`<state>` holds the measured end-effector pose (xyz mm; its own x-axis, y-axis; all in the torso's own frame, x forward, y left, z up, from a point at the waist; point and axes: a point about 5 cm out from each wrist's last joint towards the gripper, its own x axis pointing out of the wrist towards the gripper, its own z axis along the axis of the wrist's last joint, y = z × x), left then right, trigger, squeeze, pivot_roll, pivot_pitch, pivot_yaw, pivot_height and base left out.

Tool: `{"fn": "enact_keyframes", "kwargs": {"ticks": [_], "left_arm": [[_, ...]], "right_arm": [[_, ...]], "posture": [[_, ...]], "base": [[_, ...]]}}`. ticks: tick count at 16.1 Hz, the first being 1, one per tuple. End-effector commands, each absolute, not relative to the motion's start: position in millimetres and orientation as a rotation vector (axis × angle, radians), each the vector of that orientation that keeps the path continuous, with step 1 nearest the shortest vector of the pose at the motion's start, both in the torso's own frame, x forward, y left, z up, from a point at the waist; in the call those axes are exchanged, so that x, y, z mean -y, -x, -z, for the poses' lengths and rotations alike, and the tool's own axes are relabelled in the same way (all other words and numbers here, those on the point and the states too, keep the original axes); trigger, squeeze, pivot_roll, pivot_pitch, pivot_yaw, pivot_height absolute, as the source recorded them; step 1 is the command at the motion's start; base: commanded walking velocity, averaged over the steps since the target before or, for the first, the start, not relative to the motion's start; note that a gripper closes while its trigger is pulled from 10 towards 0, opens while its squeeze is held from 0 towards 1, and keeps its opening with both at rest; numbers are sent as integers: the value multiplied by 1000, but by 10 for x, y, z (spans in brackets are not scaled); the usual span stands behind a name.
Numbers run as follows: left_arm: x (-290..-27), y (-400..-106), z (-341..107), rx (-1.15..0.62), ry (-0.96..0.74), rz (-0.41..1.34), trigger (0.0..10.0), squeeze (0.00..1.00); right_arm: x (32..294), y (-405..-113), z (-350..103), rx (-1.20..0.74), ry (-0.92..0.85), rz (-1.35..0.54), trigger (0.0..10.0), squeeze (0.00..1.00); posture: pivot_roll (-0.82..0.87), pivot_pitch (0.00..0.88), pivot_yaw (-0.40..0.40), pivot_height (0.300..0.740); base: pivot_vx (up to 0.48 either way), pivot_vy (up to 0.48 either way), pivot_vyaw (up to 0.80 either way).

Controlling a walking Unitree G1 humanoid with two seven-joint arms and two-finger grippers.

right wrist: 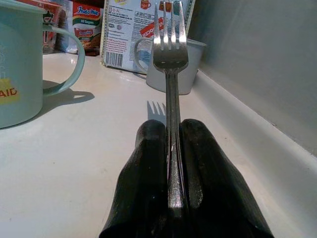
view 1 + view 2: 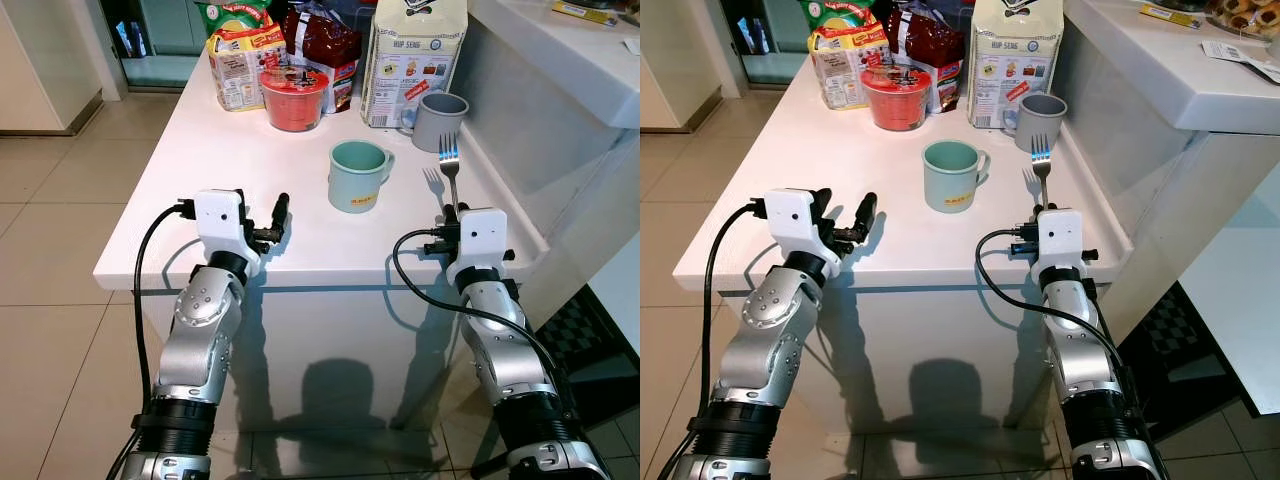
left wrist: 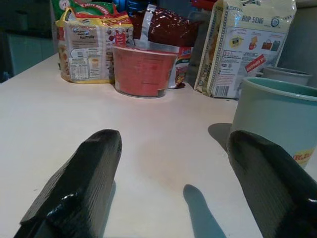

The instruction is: Setting the table

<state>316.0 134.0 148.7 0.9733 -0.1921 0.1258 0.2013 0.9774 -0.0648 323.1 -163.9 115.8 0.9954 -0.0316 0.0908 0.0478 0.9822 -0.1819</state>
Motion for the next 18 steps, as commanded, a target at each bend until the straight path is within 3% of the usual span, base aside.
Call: {"fn": "enact_keyframes", "kwargs": {"ticks": [1, 18], "left_arm": [[-1306, -3196, -1555, 144, 78, 204, 10000, 0], [-1302, -3209, -1573, 153, 74, 199, 10000, 0]], "right_arm": [[1720, -3227, -1117, 52, 176, 66, 0, 0], [1719, -3232, -1101, 42, 177, 68, 0, 0]], "posture": [[-4, 0, -6, 740], [-3, 0, -7, 740]], "base": [[0, 0, 0], [0, 0, 0]]}}
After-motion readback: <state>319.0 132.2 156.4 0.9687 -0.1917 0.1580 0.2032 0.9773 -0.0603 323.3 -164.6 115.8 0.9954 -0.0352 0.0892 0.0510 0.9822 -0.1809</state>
